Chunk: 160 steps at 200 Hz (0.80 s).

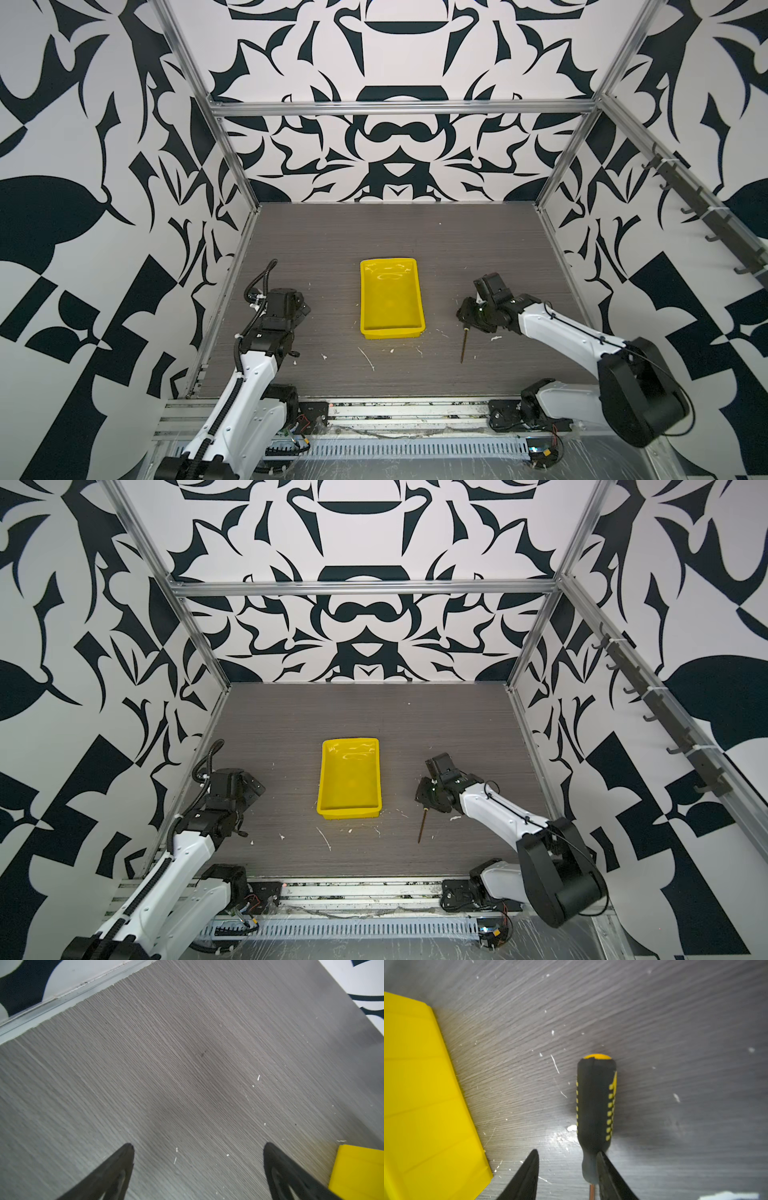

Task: Put the screwdriver in the bin
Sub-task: 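Lower the right gripper over the screwdriver handle and close on it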

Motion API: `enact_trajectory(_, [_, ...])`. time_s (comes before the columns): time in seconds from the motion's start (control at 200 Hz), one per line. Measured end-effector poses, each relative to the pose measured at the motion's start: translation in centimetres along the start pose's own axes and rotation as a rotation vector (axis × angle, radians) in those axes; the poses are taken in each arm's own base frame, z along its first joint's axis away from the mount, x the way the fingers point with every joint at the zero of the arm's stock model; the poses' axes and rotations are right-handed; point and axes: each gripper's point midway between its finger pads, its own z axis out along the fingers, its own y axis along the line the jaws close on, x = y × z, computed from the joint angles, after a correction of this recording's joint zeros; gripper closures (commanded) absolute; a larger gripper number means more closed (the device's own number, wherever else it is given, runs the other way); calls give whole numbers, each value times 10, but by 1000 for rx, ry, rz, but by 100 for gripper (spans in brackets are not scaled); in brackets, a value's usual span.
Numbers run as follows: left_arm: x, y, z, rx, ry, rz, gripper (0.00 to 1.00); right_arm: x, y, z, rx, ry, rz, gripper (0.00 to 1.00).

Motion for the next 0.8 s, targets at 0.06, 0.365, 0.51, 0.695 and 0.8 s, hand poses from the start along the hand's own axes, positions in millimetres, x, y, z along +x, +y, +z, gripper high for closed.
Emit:
enact_trajectory(0.06, [-2, -1, -2, 8, -7, -4, 0, -1, 2, 0, -2, -1, -3, 51])
enact_trajectory(0.365, [-6, -3, -6, 27, -26, -14, 0, 1, -8, 1, 44, 2, -18, 55])
enact_trajectory(0.51, [-6, -3, -6, 26, -25, -14, 0, 7, -19, 8, 98, 33, -26, 58])
enact_trajectory(0.695, [-6, -3, -6, 28, -27, -15, 0, 7, -24, 11, 124, 29, -39, 62])
enact_trajectory(0.8, [-7, -3, -7, 31, -30, -17, 0, 7, -29, 14, 152, 30, -56, 66])
